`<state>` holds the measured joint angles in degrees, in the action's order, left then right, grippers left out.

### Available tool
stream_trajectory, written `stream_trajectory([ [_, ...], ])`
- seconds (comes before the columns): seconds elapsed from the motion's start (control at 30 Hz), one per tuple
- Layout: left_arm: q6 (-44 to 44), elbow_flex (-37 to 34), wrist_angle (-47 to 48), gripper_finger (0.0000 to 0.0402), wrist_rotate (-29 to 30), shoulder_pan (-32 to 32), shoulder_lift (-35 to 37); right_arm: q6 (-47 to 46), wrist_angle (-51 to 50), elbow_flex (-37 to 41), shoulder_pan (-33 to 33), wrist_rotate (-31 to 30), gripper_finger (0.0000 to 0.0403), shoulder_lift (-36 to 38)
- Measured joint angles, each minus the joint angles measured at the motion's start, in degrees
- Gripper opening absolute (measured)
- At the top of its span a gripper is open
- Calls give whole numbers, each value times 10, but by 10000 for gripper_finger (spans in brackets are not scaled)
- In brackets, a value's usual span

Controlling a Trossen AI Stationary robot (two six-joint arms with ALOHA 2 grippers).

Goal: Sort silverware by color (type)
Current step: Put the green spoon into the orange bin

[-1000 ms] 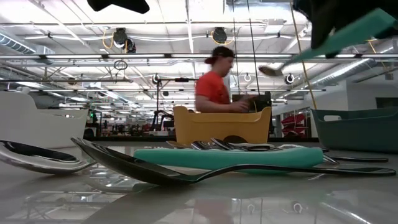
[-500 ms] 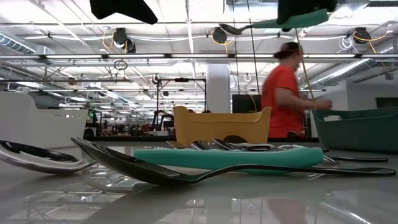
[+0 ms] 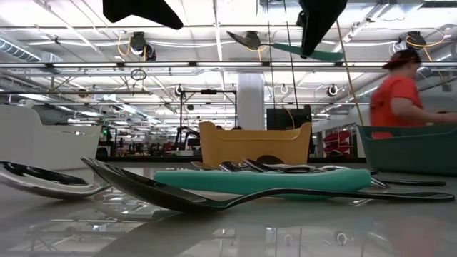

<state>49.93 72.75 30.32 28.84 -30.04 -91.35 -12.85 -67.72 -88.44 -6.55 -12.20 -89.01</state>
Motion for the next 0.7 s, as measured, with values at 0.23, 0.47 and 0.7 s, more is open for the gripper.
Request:
stream_trajectory([
  [0.23,4,0,5,296,3,16,0,117,2,0,50,0,62,0],
  [0.47,-4,0,4,296,3,31,0,222,49,0,99,3,62,-16],
  [0.7,-9,0,4,296,-1,35,0,242,99,0,123,47,62,-64],
])
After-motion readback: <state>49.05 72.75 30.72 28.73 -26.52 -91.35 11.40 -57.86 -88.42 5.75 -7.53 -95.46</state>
